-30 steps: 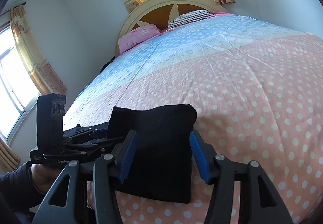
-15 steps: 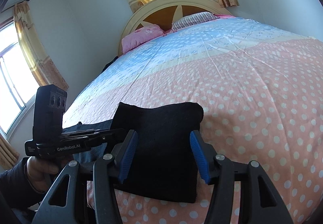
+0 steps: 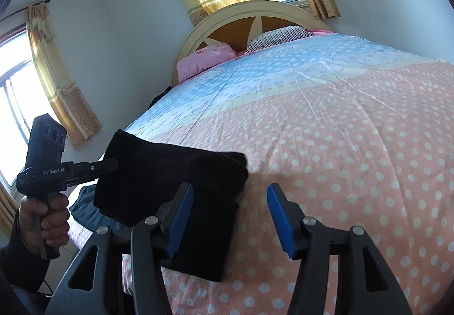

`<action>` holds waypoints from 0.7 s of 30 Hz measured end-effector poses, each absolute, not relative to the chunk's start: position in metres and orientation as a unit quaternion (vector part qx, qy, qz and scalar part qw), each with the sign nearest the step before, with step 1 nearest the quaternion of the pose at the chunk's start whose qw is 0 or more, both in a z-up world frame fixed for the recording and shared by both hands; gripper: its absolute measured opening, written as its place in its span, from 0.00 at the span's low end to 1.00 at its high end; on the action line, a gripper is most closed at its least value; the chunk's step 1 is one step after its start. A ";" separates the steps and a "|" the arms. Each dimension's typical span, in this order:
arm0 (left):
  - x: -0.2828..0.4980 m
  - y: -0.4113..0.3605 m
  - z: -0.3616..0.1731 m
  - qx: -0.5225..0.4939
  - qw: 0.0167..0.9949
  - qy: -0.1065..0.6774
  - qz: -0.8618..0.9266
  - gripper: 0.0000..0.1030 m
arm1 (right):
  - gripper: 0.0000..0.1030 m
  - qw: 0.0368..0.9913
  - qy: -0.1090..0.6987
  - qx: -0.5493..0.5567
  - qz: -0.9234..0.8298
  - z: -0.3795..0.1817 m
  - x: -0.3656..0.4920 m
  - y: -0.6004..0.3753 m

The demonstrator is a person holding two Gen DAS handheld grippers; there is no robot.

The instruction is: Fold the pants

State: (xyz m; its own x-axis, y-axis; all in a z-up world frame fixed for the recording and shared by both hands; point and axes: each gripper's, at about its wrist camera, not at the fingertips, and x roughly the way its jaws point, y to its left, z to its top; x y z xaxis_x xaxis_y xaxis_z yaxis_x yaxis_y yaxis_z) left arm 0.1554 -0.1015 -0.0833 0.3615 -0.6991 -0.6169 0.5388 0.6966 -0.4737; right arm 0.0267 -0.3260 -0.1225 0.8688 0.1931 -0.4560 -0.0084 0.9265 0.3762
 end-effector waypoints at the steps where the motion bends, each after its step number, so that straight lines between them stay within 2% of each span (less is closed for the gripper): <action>1: 0.156 -0.093 -0.083 -0.098 0.822 0.420 -0.372 0.11 | 0.54 0.949 0.250 0.182 0.054 -0.122 0.027 -0.324; 15: 0.179 -0.015 -0.129 -0.138 0.827 0.464 -0.285 0.11 | 0.54 0.948 0.256 0.109 0.153 -0.121 0.027 -0.269; 21: 0.183 -0.003 -0.150 -0.139 0.825 0.475 -0.272 0.11 | 0.54 0.923 0.333 0.061 0.181 -0.146 0.044 -0.226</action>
